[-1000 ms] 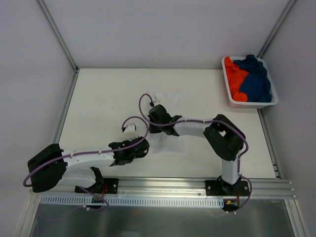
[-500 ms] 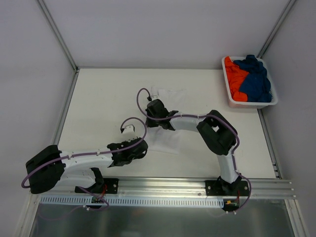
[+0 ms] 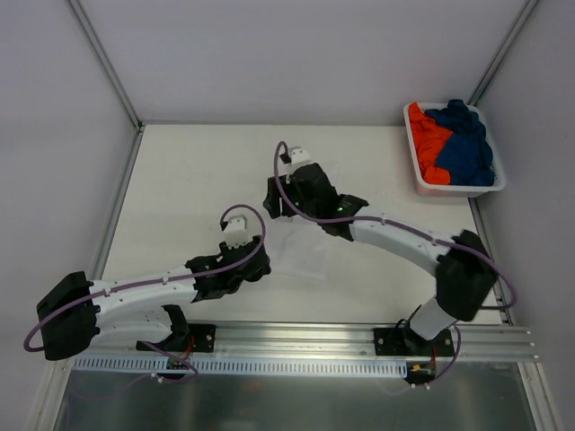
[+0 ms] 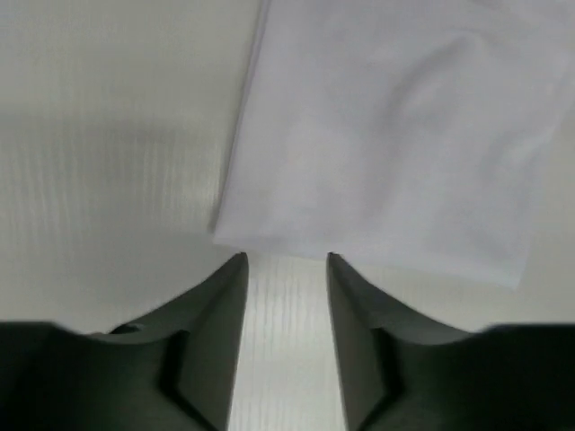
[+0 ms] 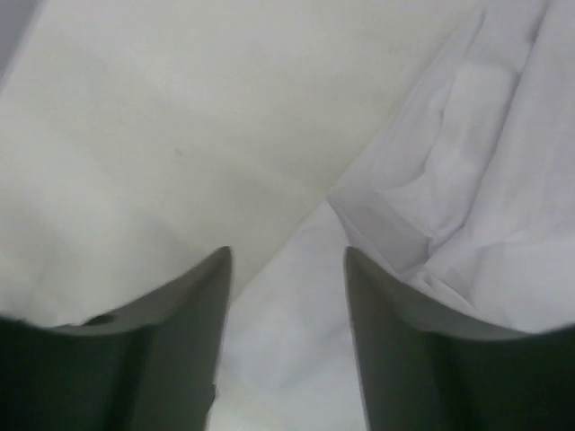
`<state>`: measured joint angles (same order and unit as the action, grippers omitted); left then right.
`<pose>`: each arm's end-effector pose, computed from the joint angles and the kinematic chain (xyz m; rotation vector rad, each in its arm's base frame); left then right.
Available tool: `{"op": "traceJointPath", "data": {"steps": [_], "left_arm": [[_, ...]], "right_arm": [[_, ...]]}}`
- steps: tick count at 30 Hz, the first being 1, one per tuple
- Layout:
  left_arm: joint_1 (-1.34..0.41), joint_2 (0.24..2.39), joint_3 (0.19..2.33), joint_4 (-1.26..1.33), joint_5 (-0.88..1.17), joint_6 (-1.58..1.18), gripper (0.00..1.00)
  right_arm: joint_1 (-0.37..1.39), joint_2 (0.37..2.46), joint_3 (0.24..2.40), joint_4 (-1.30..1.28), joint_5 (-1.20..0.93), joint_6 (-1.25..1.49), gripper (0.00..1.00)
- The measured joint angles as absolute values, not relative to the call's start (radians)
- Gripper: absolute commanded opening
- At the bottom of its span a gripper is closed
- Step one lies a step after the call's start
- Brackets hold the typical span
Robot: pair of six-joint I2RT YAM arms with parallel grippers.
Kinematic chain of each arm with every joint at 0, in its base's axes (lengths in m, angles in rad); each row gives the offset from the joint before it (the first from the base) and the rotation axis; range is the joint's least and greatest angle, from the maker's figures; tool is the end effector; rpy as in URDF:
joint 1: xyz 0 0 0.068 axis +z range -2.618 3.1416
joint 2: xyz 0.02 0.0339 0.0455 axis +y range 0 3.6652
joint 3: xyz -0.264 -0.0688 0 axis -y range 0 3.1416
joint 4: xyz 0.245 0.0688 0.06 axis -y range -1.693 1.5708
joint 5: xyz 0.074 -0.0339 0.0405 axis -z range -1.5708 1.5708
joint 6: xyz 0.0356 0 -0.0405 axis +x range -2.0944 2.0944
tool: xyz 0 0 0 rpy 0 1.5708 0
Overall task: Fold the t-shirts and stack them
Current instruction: Fold the tshirt
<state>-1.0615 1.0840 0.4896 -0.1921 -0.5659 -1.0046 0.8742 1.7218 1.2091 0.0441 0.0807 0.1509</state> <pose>0.1174 -0.1711 0.1857 -0.2050 2.2416 -0.4610 0.2591 0.3052 0.2572 -0.6888 1.9670 0.5547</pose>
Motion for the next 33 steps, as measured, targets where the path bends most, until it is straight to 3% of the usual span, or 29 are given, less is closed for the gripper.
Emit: {"op": "traceJointPath", "data": {"steps": [2,3,4,8,12,19,33], "left_arm": [[-1.061,1.082,0.536,-0.192,-0.598,-0.964,0.89],[-1.061,1.079,0.558,-0.189,-0.618,-0.939,0.98],[-1.058,1.077,0.579,-0.185,-0.634,-0.918,0.99],[-0.964,1.087,0.612,-0.109,-0.587,-0.842,0.99],[-0.832,1.107,0.547,0.006,-0.491,-0.801,0.99],[-0.816,1.181,0.475,0.064,-0.355,-0.780,0.99],[-0.816,1.120,0.358,0.128,-0.296,-0.792,0.99]], "right_arm": [[0.892,1.569,1.206,0.004,0.120,0.113,0.74],[0.905,1.493,1.208,-0.023,0.151,0.099,0.75],[0.917,1.421,1.209,-0.051,0.176,0.092,0.75],[0.941,1.211,1.192,-0.157,0.263,0.105,0.77],[0.940,1.097,1.024,-0.197,0.319,0.168,0.80],[0.981,1.123,0.646,-0.225,0.334,0.344,0.81],[1.096,1.074,0.444,-0.097,0.406,0.602,0.81]]}}
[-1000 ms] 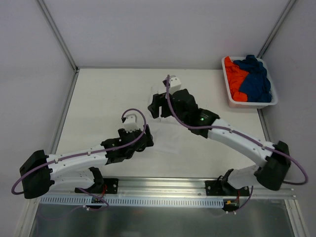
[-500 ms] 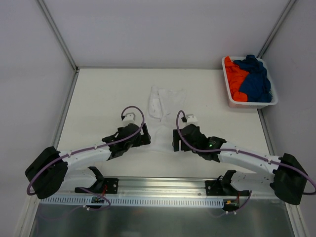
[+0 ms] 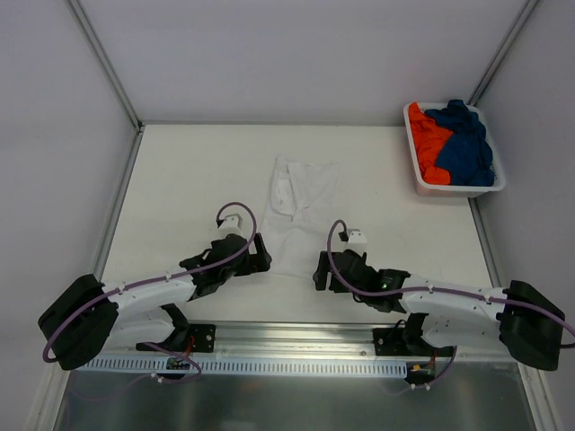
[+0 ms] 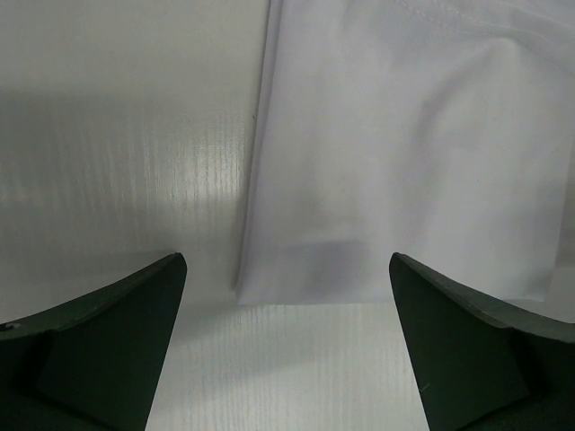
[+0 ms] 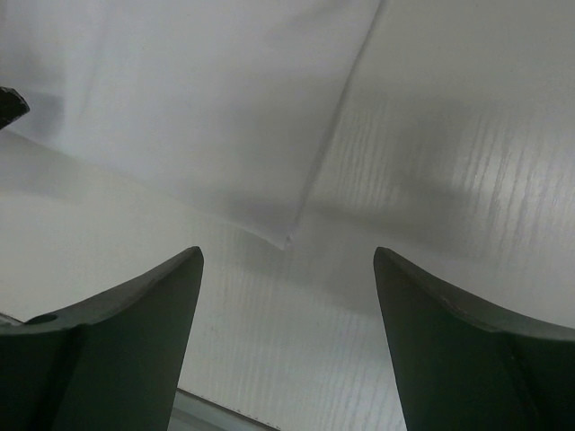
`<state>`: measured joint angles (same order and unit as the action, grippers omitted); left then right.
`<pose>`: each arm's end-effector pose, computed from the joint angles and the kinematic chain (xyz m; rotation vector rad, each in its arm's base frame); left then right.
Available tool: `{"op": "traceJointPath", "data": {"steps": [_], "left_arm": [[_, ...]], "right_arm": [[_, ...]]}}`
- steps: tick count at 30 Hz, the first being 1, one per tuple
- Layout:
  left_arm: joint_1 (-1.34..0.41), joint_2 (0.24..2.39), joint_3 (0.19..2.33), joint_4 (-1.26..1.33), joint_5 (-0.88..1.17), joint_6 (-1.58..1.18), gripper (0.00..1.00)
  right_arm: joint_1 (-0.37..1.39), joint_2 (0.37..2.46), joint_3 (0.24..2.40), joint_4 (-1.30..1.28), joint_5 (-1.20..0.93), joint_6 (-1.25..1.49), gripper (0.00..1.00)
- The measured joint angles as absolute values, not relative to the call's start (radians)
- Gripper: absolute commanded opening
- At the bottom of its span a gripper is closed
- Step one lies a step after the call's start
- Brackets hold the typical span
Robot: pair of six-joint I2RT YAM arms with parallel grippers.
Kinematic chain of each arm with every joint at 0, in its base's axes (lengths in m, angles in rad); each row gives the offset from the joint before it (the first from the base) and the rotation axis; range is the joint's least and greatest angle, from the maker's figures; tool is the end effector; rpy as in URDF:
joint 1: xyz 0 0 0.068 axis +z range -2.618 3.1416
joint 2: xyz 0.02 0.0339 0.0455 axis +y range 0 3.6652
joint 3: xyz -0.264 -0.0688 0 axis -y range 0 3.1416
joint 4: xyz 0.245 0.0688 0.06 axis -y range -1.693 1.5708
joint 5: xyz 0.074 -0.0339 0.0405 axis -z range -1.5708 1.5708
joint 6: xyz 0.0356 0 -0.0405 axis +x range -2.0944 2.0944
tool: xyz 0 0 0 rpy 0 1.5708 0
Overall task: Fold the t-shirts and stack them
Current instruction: Fold the tshirt
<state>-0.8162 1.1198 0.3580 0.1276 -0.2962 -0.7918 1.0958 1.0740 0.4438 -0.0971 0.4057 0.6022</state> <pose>0.1519 -0.1464 0.1614 -0.1409 2.2298 -0.5809 0.1072 0.1778 0.1787 -0.3495 2.2402 0.4535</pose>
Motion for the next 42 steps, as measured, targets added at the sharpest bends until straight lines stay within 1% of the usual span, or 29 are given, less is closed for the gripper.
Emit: {"op": "traceJointPath", "data": {"steps": [5,9,16,20,23,24,25,27,28,30,31,32,33,35,36,37,38,39,40,41,42], "left_arm": [[-0.816,1.111,0.346,0.142,-0.296,-0.798,0.99],[-0.816,1.113,0.331,0.181,-0.294,-0.804,0.98],[-0.816,1.118,0.299,0.270,-0.276,-0.826,0.98],[-0.816,1.130,0.299,0.289,-0.260,-0.829,0.95],[-0.816,1.136,0.299,0.296,-0.247,-0.832,0.88],[-0.816,1.139,0.299,0.300,-0.243,-0.833,0.79],[-0.816,1.141,0.299,0.301,-0.243,-0.837,0.72],[-0.816,1.145,0.297,0.293,-0.237,-0.843,0.62],[-0.816,1.147,0.297,0.289,-0.238,-0.847,0.54],[-0.816,1.154,0.297,0.274,-0.239,-0.854,0.46],[-0.816,1.156,0.297,0.271,-0.238,-0.855,0.40],[-0.816,1.158,0.297,0.266,-0.238,-0.855,0.39],[-0.816,1.160,0.297,0.260,-0.238,-0.856,0.38],[-0.816,1.161,0.300,0.251,-0.238,-0.855,0.33],[-0.816,1.163,0.303,0.246,-0.238,-0.855,0.29],[-0.816,1.165,0.305,0.239,-0.237,-0.855,0.22],[-0.816,1.167,0.307,0.234,-0.237,-0.855,0.19],[-0.816,1.168,0.310,0.223,-0.236,-0.853,0.16],[-0.816,1.171,0.312,0.217,-0.236,-0.853,0.12],[-0.816,1.174,0.316,0.210,-0.236,-0.854,0.06],[-0.816,1.177,0.322,0.200,-0.235,-0.854,0.02]], "right_arm": [[1.142,1.074,0.406,-0.081,0.435,0.668,0.81],[1.163,1.111,0.377,-0.015,0.464,0.716,0.80],[1.179,1.221,0.384,0.161,0.499,0.756,0.80],[1.179,1.298,0.417,0.226,0.501,0.756,0.80],[1.182,1.340,0.441,0.254,0.496,0.755,0.80],[1.183,1.350,0.447,0.260,0.495,0.755,0.80],[1.185,1.357,0.454,0.261,0.493,0.755,0.80],[1.189,1.367,0.463,0.261,0.492,0.755,0.80],[1.190,1.369,0.466,0.258,0.492,0.754,0.80],[1.195,1.369,0.469,0.250,0.491,0.755,0.79],[1.196,1.369,0.471,0.246,0.491,0.754,0.78],[1.199,1.369,0.474,0.238,0.492,0.754,0.76],[1.202,1.369,0.477,0.227,0.495,0.754,0.69],[1.210,1.364,0.481,0.191,0.498,0.754,0.60],[1.214,1.359,0.485,0.164,0.504,0.756,0.52],[1.221,1.354,0.486,0.137,0.511,0.757,0.46],[1.224,1.349,0.488,0.110,0.514,0.759,0.39],[1.230,1.344,0.493,0.075,0.522,0.760,0.27],[1.237,1.340,0.499,0.039,0.532,0.759,0.23],[1.244,1.337,0.505,0.009,0.539,0.765,0.16],[1.250,1.334,0.511,-0.018,0.547,0.768,0.12]]}}
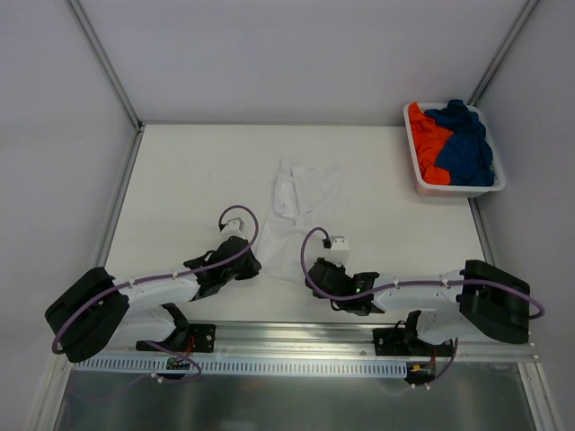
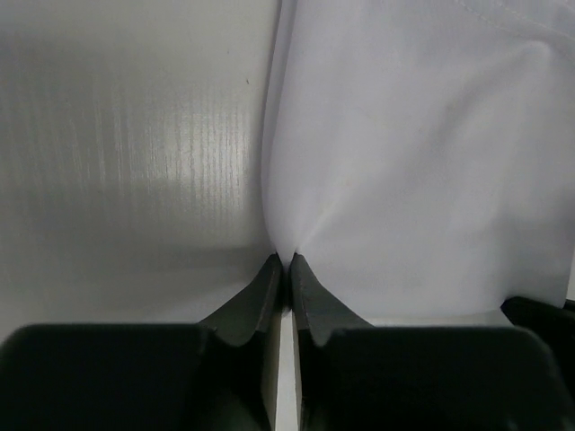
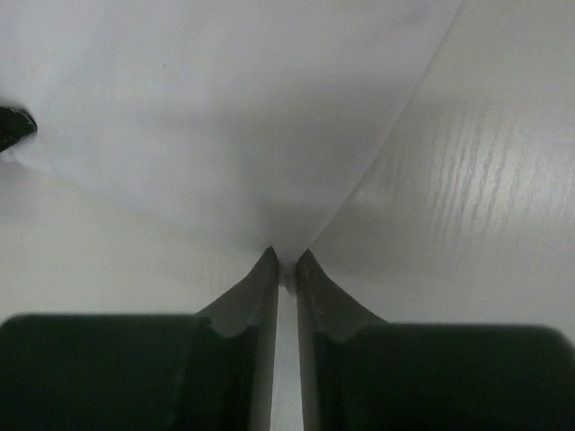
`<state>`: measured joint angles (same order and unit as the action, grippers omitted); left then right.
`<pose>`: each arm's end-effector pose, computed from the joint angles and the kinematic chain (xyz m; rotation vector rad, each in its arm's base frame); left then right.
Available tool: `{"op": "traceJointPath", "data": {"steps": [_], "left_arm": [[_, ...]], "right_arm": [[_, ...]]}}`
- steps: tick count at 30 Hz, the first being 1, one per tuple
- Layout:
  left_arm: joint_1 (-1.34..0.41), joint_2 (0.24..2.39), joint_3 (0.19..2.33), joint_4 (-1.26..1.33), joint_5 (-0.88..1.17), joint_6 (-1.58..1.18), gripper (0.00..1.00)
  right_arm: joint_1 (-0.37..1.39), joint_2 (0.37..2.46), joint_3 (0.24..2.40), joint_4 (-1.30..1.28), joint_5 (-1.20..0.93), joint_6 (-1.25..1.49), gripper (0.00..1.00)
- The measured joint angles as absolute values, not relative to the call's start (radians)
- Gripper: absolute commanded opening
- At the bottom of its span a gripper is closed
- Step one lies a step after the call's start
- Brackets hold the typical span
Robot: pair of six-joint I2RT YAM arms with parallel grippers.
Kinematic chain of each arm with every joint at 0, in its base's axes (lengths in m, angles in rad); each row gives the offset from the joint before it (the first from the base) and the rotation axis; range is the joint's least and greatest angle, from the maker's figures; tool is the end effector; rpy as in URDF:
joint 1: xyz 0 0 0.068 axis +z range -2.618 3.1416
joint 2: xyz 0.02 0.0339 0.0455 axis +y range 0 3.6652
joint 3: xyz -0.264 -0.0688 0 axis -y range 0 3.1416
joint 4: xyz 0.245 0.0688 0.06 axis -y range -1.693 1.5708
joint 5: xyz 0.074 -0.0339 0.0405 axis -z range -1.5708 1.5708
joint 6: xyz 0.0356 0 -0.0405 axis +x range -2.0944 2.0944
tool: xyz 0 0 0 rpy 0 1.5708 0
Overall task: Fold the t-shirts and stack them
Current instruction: Fold the tshirt
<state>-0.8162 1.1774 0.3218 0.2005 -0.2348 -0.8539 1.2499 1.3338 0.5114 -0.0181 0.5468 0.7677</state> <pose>0.1505 -0.1480 0.1455 -0.1757 2.2800 -0.6532 0.0927 0.2203 0.1536 -0.3069 2.2712 0.3966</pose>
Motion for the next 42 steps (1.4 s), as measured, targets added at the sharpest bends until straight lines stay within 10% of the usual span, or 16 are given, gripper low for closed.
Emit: {"op": "traceJointPath", "data": {"steps": [2,25,42], "left_arm": [[-0.816,1.184,0.331,0.190,-0.228,-0.850,0.00],[-0.989,1.113,0.479,-0.176,-0.401,-0.923,0.00],[-0.888,1.387,0.805,-0.194,-0.612,-0.805,0.00]], "right_arm": [[1.258,1.328,0.524,-0.052,0.562,0.776,0.01],[1.375,1.366,0.745,-0.382,0.712,0.826,0.01],[1.124,1.518,1.006,-0.465,0.856,0.579,0.01]]}}
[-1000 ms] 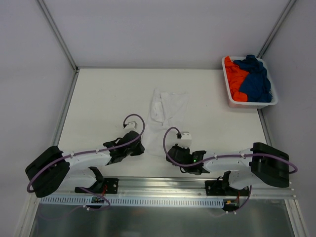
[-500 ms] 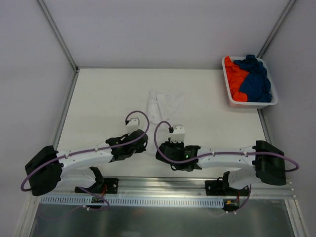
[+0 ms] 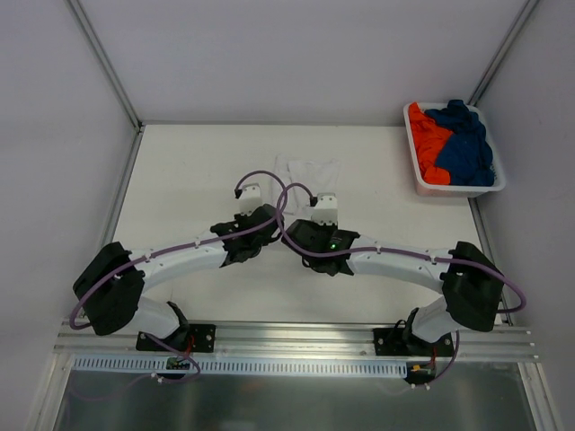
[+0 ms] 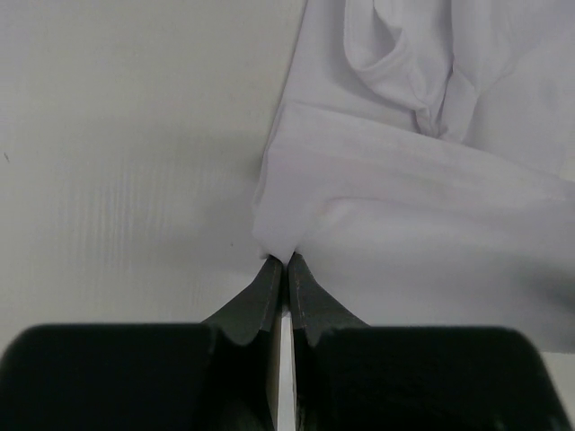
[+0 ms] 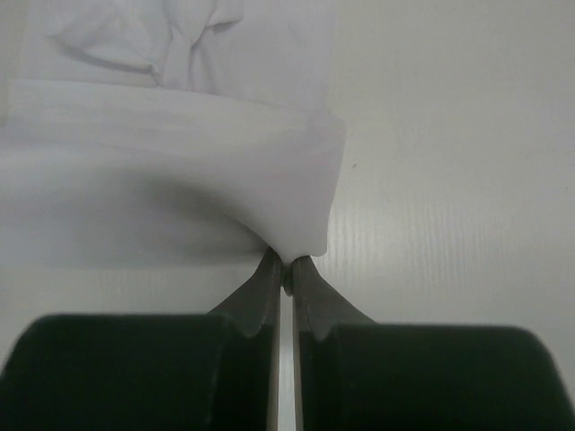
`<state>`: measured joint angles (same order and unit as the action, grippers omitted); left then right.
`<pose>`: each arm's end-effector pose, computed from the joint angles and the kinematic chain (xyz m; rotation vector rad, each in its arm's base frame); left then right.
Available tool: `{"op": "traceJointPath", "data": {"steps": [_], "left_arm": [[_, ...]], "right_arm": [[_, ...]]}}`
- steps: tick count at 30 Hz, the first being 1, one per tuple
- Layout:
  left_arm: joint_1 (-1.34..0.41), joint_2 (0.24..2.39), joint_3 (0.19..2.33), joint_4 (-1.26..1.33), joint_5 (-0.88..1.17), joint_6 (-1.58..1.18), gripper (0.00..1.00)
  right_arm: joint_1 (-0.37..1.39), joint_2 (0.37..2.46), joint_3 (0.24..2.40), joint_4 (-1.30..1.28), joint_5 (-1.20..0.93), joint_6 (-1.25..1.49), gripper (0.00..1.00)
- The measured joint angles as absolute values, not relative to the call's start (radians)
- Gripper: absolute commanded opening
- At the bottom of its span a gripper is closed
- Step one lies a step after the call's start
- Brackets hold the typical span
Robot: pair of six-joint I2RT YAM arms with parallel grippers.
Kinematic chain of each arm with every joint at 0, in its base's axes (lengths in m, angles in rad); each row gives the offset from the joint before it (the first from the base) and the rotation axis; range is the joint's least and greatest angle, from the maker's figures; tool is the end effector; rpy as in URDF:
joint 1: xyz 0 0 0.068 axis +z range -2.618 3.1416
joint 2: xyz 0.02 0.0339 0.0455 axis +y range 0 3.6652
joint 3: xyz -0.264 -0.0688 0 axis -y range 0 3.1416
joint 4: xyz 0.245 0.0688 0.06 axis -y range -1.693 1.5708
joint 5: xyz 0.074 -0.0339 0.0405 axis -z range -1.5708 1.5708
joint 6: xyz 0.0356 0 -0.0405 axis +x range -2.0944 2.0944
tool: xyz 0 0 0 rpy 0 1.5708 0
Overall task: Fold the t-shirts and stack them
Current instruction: Fold the tshirt
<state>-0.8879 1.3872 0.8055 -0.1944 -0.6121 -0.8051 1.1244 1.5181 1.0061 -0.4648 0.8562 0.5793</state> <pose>0.1945 -0.2067 0.2163 -0.1978 2.1815 -0.2279 0.1553 0.2622 0.2288 -0.2866 2.1294 -0.1494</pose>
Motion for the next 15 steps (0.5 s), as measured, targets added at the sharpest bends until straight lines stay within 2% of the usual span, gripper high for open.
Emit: {"op": "traceJointPath", "data": {"steps": [10,15], "left_arm": [[-0.815,1.482,1.010,-0.178,-0.626,-0.722,0.00],[-0.810,1.484,1.043,-0.172,-0.639,-0.701,0.00]], "right_arm": [[0.992,1.518,1.087,-0.386,0.849,0.401,0.00],[0.972,1.518,1.112,-0.364,0.849,0.337,0.01]]}}
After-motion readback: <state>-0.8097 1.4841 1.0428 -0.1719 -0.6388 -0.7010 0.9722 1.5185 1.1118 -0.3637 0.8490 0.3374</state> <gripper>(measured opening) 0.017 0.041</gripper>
